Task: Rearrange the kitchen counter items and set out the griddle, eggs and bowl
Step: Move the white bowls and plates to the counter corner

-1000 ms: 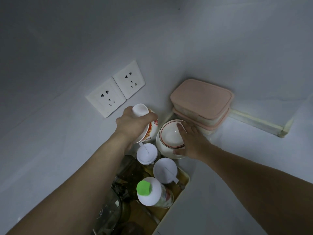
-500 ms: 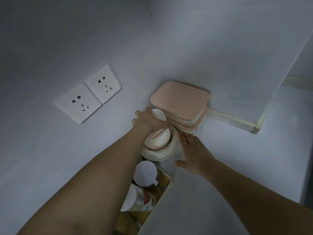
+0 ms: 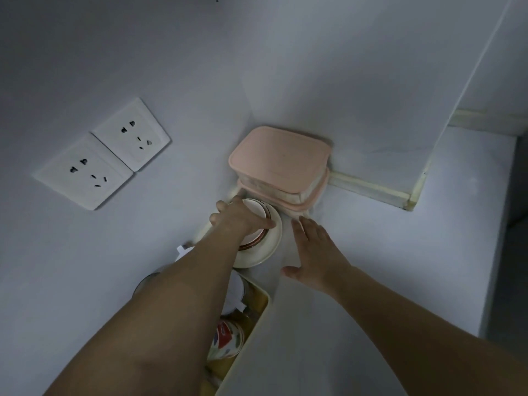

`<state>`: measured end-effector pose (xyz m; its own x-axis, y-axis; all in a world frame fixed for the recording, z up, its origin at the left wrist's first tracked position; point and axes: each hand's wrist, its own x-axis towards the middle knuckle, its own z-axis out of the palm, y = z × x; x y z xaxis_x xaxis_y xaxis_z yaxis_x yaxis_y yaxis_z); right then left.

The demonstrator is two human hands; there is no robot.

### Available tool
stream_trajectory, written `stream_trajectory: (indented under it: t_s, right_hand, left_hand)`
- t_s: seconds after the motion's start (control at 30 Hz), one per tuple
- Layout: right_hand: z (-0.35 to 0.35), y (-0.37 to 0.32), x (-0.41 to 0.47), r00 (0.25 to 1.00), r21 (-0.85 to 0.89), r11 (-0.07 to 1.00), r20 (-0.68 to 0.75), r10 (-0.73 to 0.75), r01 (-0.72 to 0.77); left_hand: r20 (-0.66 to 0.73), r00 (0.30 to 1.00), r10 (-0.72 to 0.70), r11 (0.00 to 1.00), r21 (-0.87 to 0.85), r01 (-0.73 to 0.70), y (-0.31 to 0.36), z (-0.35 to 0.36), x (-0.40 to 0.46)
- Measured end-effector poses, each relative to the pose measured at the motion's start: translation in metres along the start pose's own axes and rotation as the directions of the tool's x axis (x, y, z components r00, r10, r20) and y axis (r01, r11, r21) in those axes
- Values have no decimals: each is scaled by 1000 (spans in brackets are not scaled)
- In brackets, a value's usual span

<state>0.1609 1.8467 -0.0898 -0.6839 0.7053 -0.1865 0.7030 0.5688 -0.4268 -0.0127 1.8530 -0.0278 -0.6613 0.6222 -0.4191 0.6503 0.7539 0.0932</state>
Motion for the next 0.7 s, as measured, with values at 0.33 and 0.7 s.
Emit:
stream_trajectory:
  t_s: [0.33, 0.7]
  right_hand:
    - [-33, -4, -14, 998, 46, 999, -61, -24, 27]
    - [-113, -78, -41, 944, -101, 961, -186, -272, 257]
  left_hand:
    - [-67, 997, 33, 997, 79, -28, -1, -9, -26]
    - [-444, 822, 355, 887, 437, -147, -69, -96, -149]
